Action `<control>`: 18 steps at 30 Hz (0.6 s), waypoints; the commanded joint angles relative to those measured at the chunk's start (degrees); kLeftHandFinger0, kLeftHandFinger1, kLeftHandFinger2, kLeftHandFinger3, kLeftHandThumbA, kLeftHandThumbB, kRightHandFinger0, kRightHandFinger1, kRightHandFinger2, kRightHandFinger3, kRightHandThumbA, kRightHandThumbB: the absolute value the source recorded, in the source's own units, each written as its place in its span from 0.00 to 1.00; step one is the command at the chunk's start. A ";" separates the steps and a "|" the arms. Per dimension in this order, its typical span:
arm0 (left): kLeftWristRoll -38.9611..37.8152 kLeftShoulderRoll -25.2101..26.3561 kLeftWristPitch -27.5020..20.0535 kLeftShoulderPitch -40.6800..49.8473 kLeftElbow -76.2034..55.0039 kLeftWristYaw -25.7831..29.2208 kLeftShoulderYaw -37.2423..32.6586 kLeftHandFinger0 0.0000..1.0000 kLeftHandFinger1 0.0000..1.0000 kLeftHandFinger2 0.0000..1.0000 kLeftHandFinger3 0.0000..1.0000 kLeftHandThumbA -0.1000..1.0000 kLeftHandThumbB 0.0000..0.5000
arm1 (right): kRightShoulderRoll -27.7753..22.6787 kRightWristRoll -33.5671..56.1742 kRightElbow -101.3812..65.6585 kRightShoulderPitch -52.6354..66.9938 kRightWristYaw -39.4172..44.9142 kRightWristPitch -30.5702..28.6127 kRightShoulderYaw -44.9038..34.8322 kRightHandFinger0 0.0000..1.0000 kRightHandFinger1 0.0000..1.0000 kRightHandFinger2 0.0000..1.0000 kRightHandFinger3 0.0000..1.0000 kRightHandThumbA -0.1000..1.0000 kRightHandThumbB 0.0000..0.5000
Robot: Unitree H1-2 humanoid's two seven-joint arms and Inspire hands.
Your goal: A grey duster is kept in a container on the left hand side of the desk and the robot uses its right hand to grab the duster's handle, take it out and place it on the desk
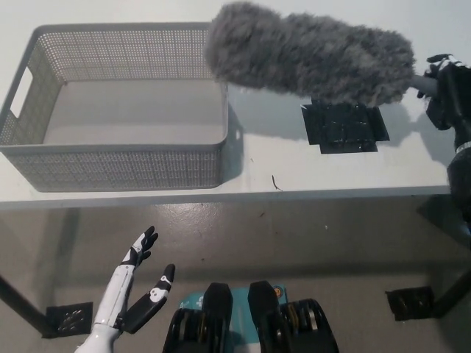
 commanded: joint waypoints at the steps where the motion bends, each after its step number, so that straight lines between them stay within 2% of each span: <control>1: -0.72 0.45 -0.32 -0.81 -1.49 0.36 0.60 1.00 1.00 1.00 1.00 0.62 0.01 | -3.77 -8.62 -0.16 -7.16 -2.44 -0.17 5.75 0.00 0.35 0.80 0.67 0.00 0.43; 3: -0.99 0.50 -0.30 -0.87 -1.36 0.19 0.61 1.00 1.00 1.00 1.00 0.63 0.01 | -4.17 -9.08 0.95 -8.19 -2.18 -0.27 7.43 0.00 0.36 0.75 0.62 0.00 0.46; 4: -0.81 0.55 -0.12 -0.88 -1.47 0.18 0.58 1.00 1.00 1.00 1.00 0.64 0.01 | -4.33 -9.33 2.57 -9.09 -2.50 -0.49 8.36 0.00 0.32 0.70 0.59 0.00 0.47; 7: -0.87 0.51 0.47 -0.73 -2.12 0.02 0.58 1.00 1.00 1.00 1.00 0.63 0.00 | -4.81 -9.82 4.36 -10.42 -2.64 0.26 9.80 0.00 0.31 0.70 0.60 0.00 0.47; 9: -0.34 0.41 -0.03 -0.66 -1.81 0.65 0.68 1.00 1.00 1.00 1.00 0.63 0.01 | -5.00 -7.87 4.14 -11.29 1.28 2.03 8.99 0.00 0.37 0.79 0.69 0.00 0.35; 10: -0.29 0.37 -0.17 -0.72 -1.62 0.78 0.72 1.00 1.00 1.00 1.00 0.63 0.01 | -5.20 -6.88 3.67 -11.40 2.81 2.68 8.26 0.03 0.42 0.83 0.72 0.00 0.34; 11: -0.32 0.34 -0.23 -0.78 -1.47 0.81 0.74 1.00 1.00 1.00 1.00 0.64 0.01 | -5.39 -6.13 3.37 -11.39 3.50 2.84 7.65 0.02 0.40 0.79 0.71 0.00 0.34; 12: -0.35 0.33 -0.31 -0.82 -1.35 0.84 0.76 1.00 1.00 1.00 1.00 0.64 0.01 | -5.33 -5.38 4.61 -11.53 1.25 2.51 6.71 0.00 0.32 0.69 0.62 0.00 0.41; 14: -0.50 0.40 -0.38 -0.79 -1.17 0.74 0.78 1.00 1.00 1.00 1.00 0.64 0.01 | -5.19 -4.38 6.44 -11.64 -1.91 2.02 5.26 0.00 0.27 0.65 0.57 0.00 0.42; 15: -0.51 0.42 -0.13 -0.59 -1.49 0.62 0.76 1.00 1.00 1.00 1.00 0.64 0.00 | -5.02 -1.99 6.53 -11.45 -1.24 2.18 3.04 0.00 0.28 0.66 0.56 0.00 0.37; 16: -0.49 0.42 -0.03 -0.49 -1.60 0.62 0.77 1.00 1.00 1.00 1.00 0.64 0.00 | -4.85 -0.22 6.90 -11.42 -0.86 1.82 1.30 0.00 0.28 0.67 0.55 0.00 0.35; 18: -0.67 0.29 -0.03 -0.28 -1.34 0.70 0.85 1.00 1.00 1.00 1.00 0.63 0.00 | -4.61 1.91 8.05 -11.32 -2.36 0.37 -1.56 0.00 0.31 0.77 0.63 0.00 0.34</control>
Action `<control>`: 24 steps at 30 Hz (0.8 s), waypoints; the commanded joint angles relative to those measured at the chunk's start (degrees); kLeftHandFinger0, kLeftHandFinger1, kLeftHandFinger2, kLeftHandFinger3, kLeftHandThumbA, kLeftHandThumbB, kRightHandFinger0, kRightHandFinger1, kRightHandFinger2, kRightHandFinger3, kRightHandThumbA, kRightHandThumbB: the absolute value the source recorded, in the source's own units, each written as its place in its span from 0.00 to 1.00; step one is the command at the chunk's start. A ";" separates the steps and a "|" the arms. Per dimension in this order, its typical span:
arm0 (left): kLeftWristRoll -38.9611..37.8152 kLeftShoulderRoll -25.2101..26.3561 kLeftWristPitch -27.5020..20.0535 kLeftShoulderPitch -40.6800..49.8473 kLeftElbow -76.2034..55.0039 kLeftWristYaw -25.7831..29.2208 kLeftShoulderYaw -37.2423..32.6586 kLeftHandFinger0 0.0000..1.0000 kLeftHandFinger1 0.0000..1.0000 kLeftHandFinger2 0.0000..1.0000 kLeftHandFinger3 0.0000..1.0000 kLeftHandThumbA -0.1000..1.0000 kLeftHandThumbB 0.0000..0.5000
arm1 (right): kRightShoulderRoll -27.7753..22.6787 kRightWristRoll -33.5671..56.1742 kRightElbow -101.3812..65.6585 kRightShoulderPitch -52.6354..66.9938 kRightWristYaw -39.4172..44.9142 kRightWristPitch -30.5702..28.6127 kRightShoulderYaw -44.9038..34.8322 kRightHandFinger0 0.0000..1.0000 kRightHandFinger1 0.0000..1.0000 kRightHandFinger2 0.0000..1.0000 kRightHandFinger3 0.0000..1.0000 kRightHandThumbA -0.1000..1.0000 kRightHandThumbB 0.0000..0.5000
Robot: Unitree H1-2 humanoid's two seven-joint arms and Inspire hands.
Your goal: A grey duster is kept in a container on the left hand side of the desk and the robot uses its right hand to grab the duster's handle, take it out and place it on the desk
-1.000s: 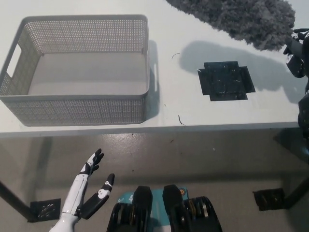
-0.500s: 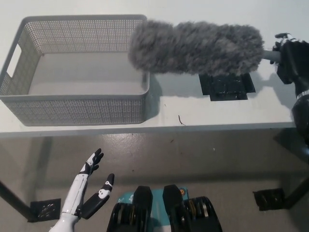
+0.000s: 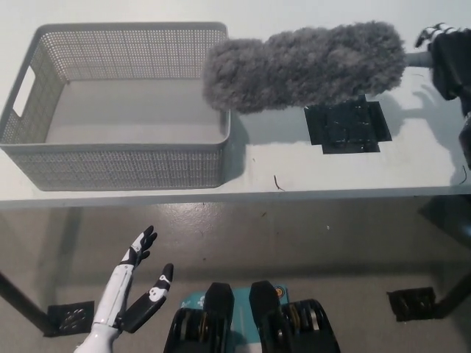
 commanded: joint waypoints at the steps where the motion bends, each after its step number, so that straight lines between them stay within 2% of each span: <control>1: -0.52 0.32 -0.40 -0.22 -1.28 0.72 0.68 1.00 1.00 1.00 1.00 0.63 0.00 | -1.26 7.32 1.12 -3.96 -2.69 0.24 -6.45 0.00 0.35 0.83 0.71 0.00 0.30; 2: -0.71 0.25 -0.20 -0.07 -1.40 0.62 0.71 1.00 1.00 1.00 1.00 0.63 0.00 | -1.07 10.53 1.51 -3.91 -2.81 -1.59 -9.61 0.00 0.34 0.81 0.70 0.00 0.33; 3: -0.72 0.23 -0.25 0.03 -1.40 0.65 0.73 1.00 1.00 1.00 1.00 0.61 0.00 | -0.96 13.20 1.68 -3.95 -2.34 -2.68 -12.35 0.00 0.29 0.67 0.70 0.00 0.27; 4: -0.64 0.24 -0.35 0.06 -1.34 0.73 0.74 1.00 1.00 1.00 1.00 0.61 0.00 | -0.84 14.50 1.34 -3.88 -1.88 -2.38 -14.35 0.00 0.32 0.69 0.73 0.00 0.32; 7: -0.60 0.25 -0.42 0.20 -1.30 0.85 0.82 1.00 1.00 1.00 1.00 0.61 0.00 | -0.81 17.66 0.28 -3.92 0.22 -0.05 -19.12 0.00 0.29 0.69 0.69 0.00 0.29; 8: -0.57 0.24 -0.52 0.22 -1.24 0.90 0.82 1.00 1.00 1.00 1.00 0.61 0.00 | -1.00 18.05 0.96 -3.99 -0.36 -1.30 -19.66 0.00 0.23 0.65 0.63 0.00 0.35; 10: -0.27 0.31 -0.73 0.28 -1.05 1.04 0.79 1.00 1.00 0.99 1.00 0.62 0.00 | -1.08 20.68 2.29 -4.04 -0.87 -2.50 -23.18 0.00 0.12 0.51 0.46 0.00 0.30; 11: -0.31 0.32 -0.65 0.22 -0.98 1.03 0.83 1.00 1.00 0.99 1.00 0.62 0.01 | -1.20 20.60 2.96 -4.27 -0.54 -2.35 -23.51 0.00 0.06 0.47 0.41 0.00 0.34; 13: -0.03 0.39 -0.66 0.26 -1.14 1.10 0.79 1.00 1.00 0.99 1.00 0.64 0.02 | -1.28 20.11 2.05 -3.77 0.90 -0.73 -23.71 0.00 0.07 0.50 0.47 0.00 0.38; 16: 0.35 0.26 -0.13 0.24 -1.34 1.17 0.75 1.00 1.00 0.99 1.00 0.64 0.00 | -1.53 17.29 2.28 -3.02 0.61 -2.78 -21.02 0.00 0.11 0.53 0.51 0.00 0.35; 18: 0.32 0.03 -0.23 0.34 -1.30 1.15 0.58 1.00 1.00 0.98 1.00 0.64 0.00 | -1.61 15.45 1.71 -2.30 -0.01 -3.16 -19.11 0.00 0.12 0.56 0.51 0.00 0.37; 20: -0.36 0.01 -0.82 0.37 -0.97 0.98 0.63 1.00 1.00 0.98 1.00 0.62 0.00 | -1.24 14.53 2.84 -1.97 -0.09 -5.07 -16.89 0.00 0.22 0.68 0.61 0.00 0.34; 22: -0.57 -0.12 -1.25 0.31 -0.85 1.07 0.65 1.00 1.00 0.97 1.00 0.60 0.00 | -1.01 12.82 2.51 -2.07 0.81 -1.83 -14.45 0.00 0.36 0.80 0.75 0.00 0.34; 23: -0.56 -0.10 -1.18 0.27 -0.90 1.01 0.62 1.00 1.00 0.96 1.00 0.60 0.00 | -0.99 12.35 2.17 -2.08 1.21 -0.30 -13.34 0.00 0.40 0.83 0.77 0.00 0.34; 24: -0.32 0.03 -1.29 0.24 -0.94 1.08 0.62 1.00 1.00 0.96 1.00 0.61 0.00 | -0.96 11.18 2.22 -2.05 1.61 0.14 -11.65 0.05 0.45 0.85 0.77 0.00 0.40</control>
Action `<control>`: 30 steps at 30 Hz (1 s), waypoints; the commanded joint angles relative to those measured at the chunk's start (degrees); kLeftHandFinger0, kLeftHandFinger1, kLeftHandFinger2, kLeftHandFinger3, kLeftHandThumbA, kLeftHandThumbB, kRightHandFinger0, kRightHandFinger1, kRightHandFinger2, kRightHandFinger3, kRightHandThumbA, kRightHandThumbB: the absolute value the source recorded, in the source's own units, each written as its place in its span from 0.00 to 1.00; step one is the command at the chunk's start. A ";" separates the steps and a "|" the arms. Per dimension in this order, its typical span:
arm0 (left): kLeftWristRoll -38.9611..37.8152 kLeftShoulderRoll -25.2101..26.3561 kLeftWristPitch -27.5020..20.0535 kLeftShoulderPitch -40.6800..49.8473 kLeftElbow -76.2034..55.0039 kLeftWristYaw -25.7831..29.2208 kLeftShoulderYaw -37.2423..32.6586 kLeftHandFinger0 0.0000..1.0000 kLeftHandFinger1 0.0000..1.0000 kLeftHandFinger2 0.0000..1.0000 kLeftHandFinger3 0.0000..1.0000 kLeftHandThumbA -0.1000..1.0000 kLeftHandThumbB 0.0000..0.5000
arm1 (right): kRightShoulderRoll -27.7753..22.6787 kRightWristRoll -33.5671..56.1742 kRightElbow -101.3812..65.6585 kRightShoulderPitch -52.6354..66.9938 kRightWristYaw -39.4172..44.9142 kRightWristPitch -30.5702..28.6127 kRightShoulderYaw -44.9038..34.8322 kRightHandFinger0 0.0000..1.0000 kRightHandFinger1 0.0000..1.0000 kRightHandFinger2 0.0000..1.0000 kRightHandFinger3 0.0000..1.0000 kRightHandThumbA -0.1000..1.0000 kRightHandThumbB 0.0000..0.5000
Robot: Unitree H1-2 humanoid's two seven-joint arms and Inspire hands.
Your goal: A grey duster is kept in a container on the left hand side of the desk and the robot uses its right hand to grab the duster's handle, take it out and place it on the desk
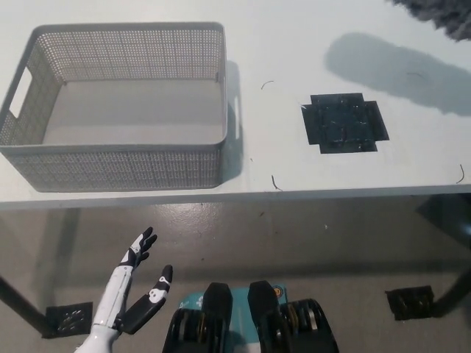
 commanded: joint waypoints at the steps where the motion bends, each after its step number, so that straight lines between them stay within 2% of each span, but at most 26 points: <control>1: -0.17 0.24 -1.57 -0.06 -0.92 1.09 0.51 1.00 1.00 0.95 1.00 0.61 0.00 | -1.15 -3.75 -0.97 -2.49 1.20 1.05 4.67 0.04 0.42 0.77 0.65 0.00 0.40; 2: -0.80 0.27 -1.50 -0.13 -0.95 0.73 0.56 1.00 1.00 0.94 1.00 0.60 0.00 | -1.37 -6.30 0.68 -2.82 -0.97 0.51 7.72 0.00 0.33 0.66 0.46 0.00 0.39; 3: -1.08 0.31 -1.16 -0.16 -1.19 0.44 0.55 1.00 1.00 0.94 1.00 0.60 0.00 | -1.59 -8.03 1.87 -3.02 -2.12 -0.09 9.98 0.00 0.31 0.64 0.43 0.00 0.38; 5: -1.22 0.47 -0.65 -0.22 -1.66 0.10 0.52 1.00 1.00 0.94 1.00 0.60 0.00 | -1.74 -8.63 2.63 -3.39 -1.28 0.54 12.52 0.00 0.30 0.64 0.42 0.00 0.33; 7: -1.24 0.49 -0.81 -0.32 -1.50 0.11 0.50 1.00 1.00 0.93 1.00 0.59 0.00 | -1.69 -10.47 3.58 -3.50 -3.67 0.81 15.50 0.00 0.28 0.60 0.43 0.00 0.38; 9: -1.17 0.43 -0.76 -0.30 -1.54 0.23 0.52 1.00 1.00 0.93 1.00 0.59 0.00 | -1.73 -12.78 5.32 -3.99 -5.44 1.61 18.68 0.00 0.22 0.45 0.35 0.00 0.40; 10: -1.30 0.41 -0.64 -0.48 -1.61 0.16 0.54 1.00 1.00 0.92 1.00 0.59 0.00 | -1.75 -13.95 6.44 -4.37 -7.06 2.03 20.34 0.00 0.12 0.33 0.27 0.00 0.44; 13: -1.27 0.38 -0.29 -0.55 -1.84 0.17 0.59 1.00 1.00 0.92 1.00 0.61 0.00 | -1.54 -14.55 9.14 -5.39 -6.79 4.26 22.69 0.00 0.15 0.36 0.25 0.00 0.43; 14: -1.25 0.35 -0.07 -0.50 -2.11 0.14 0.59 1.00 1.00 0.92 1.00 0.61 0.00 | -1.38 -15.24 9.95 -5.95 -5.22 6.93 24.00 0.01 0.20 0.45 0.38 0.00 0.43; 15: -1.28 0.41 -0.08 -0.51 -2.20 0.12 0.62 1.00 1.00 0.91 1.00 0.60 0.00 | -1.34 -15.43 10.45 -6.42 -3.59 8.21 24.83 0.01 0.22 0.47 0.48 0.00 0.48; 16: -1.35 0.51 -0.08 -0.54 -2.30 0.05 0.65 1.00 1.00 0.91 1.00 0.60 0.00 | -1.25 -15.92 11.36 -6.98 -2.06 9.67 25.90 0.00 0.16 0.40 0.59 0.03 0.55; 17: -1.37 0.54 -0.04 -0.52 -2.39 -0.03 0.62 1.00 1.00 0.91 1.00 0.60 0.00 | -1.00 -16.69 12.60 -7.48 -0.69 12.27 27.20 0.00 0.10 0.34 0.74 0.09 0.57; 18: -1.31 0.73 -0.27 -0.64 -2.31 0.04 0.72 1.00 0.99 0.90 1.00 0.60 0.00 | -0.79 -16.94 12.97 -7.75 0.61 14.15 27.79 0.00 0.09 0.30 0.88 0.10 0.56; 19: -1.15 0.80 -0.53 -0.73 -2.18 0.18 0.75 1.00 0.98 0.89 1.00 0.60 0.00 | -0.88 -16.92 13.09 -7.76 0.78 14.64 28.15 0.07 0.14 0.32 0.96 0.10 0.56; 20: -0.97 0.79 -0.75 -0.78 -2.05 0.34 0.74 1.00 0.98 0.89 1.00 0.60 0.00 | -1.07 -16.77 13.10 -7.68 0.53 14.54 28.39 0.09 0.14 0.29 0.97 0.11 0.56; 21: -1.00 0.81 -1.12 -0.85 -1.79 0.38 0.72 1.00 0.97 0.88 1.00 0.60 0.01 | -1.34 -17.07 12.94 -7.60 1.00 15.10 28.97 0.13 0.16 0.29 0.97 0.19 0.47; 22: -1.02 0.85 -1.46 -0.97 -1.49 0.28 0.57 1.00 0.97 0.88 1.00 0.60 0.00 | -1.58 -15.91 12.52 -7.55 2.47 15.20 28.40 0.47 0.45 0.59 1.00 0.46 0.47; 23: -1.10 0.87 -1.46 -1.06 -1.41 0.13 0.48 1.00 0.97 0.88 1.00 0.61 0.01 | -1.84 -13.13 10.45 -7.59 6.78 14.96 26.29 1.00 1.00 1.00 1.00 0.73 0.73; 24: -1.25 0.89 -1.35 -1.12 -1.41 0.00 0.46 1.00 0.97 0.88 1.00 0.61 0.01 | -2.07 -11.64 8.77 -7.53 9.07 14.83 25.07 1.00 1.00 1.00 1.00 0.75 0.78; 25: -1.37 0.90 -1.49 -1.25 -1.26 0.00 0.48 1.00 0.97 0.88 1.00 0.61 0.01 | -2.41 -9.69 6.93 -7.38 9.38 12.58 23.27 1.00 1.00 1.00 1.00 0.75 0.97; 28: -1.00 0.82 -1.39 -1.27 -1.14 0.46 0.64 1.00 0.96 0.87 1.00 0.62 0.04 | -3.49 -5.17 -1.50 -7.20 17.96 11.31 19.00 1.00 1.00 1.00 1.00 0.80 1.00; 30: -0.92 0.88 -1.19 -1.22 -1.16 0.46 0.66 1.00 0.95 0.86 1.00 0.60 0.03 | -4.62 1.65 -11.49 -7.44 30.50 14.60 14.61 1.00 1.00 1.00 1.00 0.83 1.00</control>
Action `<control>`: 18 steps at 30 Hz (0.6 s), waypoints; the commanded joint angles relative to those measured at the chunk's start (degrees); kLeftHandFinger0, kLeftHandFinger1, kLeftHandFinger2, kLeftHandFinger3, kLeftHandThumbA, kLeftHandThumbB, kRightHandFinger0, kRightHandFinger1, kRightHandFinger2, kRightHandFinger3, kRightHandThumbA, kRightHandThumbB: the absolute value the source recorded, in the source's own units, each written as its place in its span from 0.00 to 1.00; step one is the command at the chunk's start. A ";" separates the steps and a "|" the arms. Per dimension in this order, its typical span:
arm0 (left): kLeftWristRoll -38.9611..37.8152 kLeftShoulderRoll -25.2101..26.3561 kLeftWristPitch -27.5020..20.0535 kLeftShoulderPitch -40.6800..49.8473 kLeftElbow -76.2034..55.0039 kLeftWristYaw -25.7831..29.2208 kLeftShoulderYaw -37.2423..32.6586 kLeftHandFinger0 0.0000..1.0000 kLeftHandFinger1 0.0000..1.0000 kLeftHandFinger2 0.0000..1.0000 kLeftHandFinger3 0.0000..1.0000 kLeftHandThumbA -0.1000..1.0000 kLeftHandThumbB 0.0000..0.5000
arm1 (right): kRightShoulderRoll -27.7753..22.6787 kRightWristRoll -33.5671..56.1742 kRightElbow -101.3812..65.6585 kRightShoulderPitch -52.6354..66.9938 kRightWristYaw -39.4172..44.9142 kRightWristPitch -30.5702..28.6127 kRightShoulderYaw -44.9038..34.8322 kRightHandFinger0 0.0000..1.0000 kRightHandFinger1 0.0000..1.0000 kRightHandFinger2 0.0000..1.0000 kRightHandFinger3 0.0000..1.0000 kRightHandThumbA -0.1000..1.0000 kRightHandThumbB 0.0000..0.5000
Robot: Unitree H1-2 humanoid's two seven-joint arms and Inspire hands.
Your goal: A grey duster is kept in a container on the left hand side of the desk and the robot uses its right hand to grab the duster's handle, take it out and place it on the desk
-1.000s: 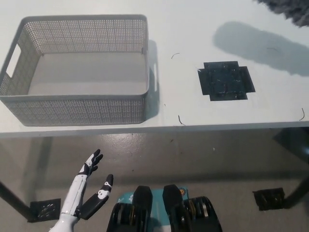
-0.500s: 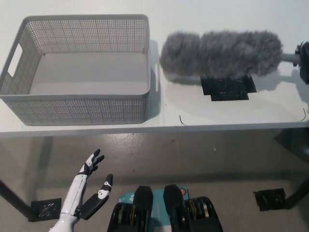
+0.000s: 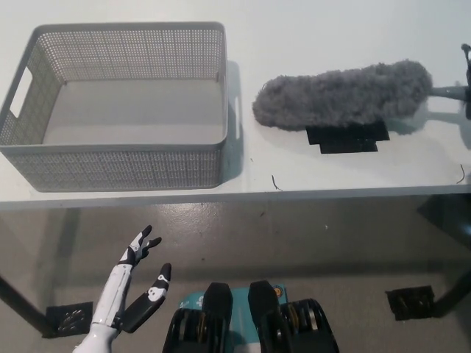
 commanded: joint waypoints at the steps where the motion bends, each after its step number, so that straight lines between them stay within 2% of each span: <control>1: -0.67 0.66 -1.11 -1.07 -0.88 0.50 0.67 1.00 0.95 0.86 1.00 0.60 0.03 | -4.53 14.77 -18.93 -4.64 25.83 4.49 -8.63 1.00 1.00 1.00 1.00 0.83 1.00; 2: -0.79 0.60 -0.91 -1.12 -0.90 0.41 0.64 1.00 0.95 0.86 1.00 0.60 0.06 | -5.51 19.09 -23.43 -5.42 31.26 6.02 -10.47 1.00 1.00 1.00 1.00 0.79 1.00; 5: -1.12 0.54 -0.54 -1.05 -1.18 0.17 0.61 1.00 0.97 0.87 1.00 0.61 0.12 | -7.51 25.93 -30.52 -7.81 41.60 9.89 -13.05 1.00 1.00 1.00 1.00 0.80 1.00; 6: -1.30 0.56 -0.46 -1.03 -1.18 0.05 0.61 1.00 0.98 0.87 1.00 0.60 0.13 | -7.73 29.24 -31.50 -8.64 44.94 11.98 -14.60 1.00 1.00 1.00 1.00 0.74 1.00; 8: -1.45 0.66 -0.65 -1.16 -0.95 -0.10 0.55 1.00 0.98 0.87 1.00 0.57 0.14 | -8.46 33.50 -33.24 -10.24 50.05 15.17 -16.21 1.00 1.00 1.00 1.00 0.71 1.00; 10: -1.56 0.65 -0.21 -1.28 -1.04 -0.35 0.47 1.00 0.97 0.88 1.00 0.52 0.16 | -10.89 38.23 -34.85 -13.75 60.19 16.67 -15.32 1.00 1.00 1.00 1.00 0.72 1.00; 11: -1.50 0.66 -0.12 -1.36 -1.03 -0.33 0.47 1.00 0.97 0.88 1.00 0.52 0.19 | -11.65 39.99 -35.69 -14.92 63.77 18.10 -15.05 1.00 1.00 1.00 1.00 0.72 0.96; 12: -1.56 0.72 -0.07 -1.38 -1.15 -0.41 0.47 1.00 0.96 0.89 1.00 0.49 0.20 | -12.65 43.22 -36.55 -16.48 68.40 19.41 -15.22 1.00 1.00 1.00 1.00 0.76 1.00; 14: -1.62 0.87 0.15 -1.59 -1.38 -0.60 0.47 1.00 0.96 0.89 1.00 0.48 0.21 | -13.33 46.80 -37.07 -17.06 70.87 19.68 -16.33 1.00 1.00 1.00 1.00 0.73 1.00; 15: -1.56 0.91 0.44 -1.61 -1.65 -0.66 0.47 1.00 0.96 0.89 1.00 0.48 0.22 | -14.26 53.07 -37.18 -17.07 71.60 19.68 -17.06 1.00 1.00 1.00 1.00 0.62 1.00; 16: -1.52 0.92 0.57 -1.62 -1.77 -0.68 0.46 1.00 0.96 0.89 1.00 0.46 0.22 | -14.86 56.15 -37.40 -17.08 72.14 19.68 -17.25 1.00 1.00 1.00 1.00 0.62 1.00; 18: -1.39 1.02 0.41 -1.73 -1.62 -0.69 0.40 1.00 0.95 0.89 1.00 0.45 0.23 | -16.12 62.88 -39.08 -16.37 73.20 19.68 -18.57 1.00 1.00 1.00 1.00 0.70 1.00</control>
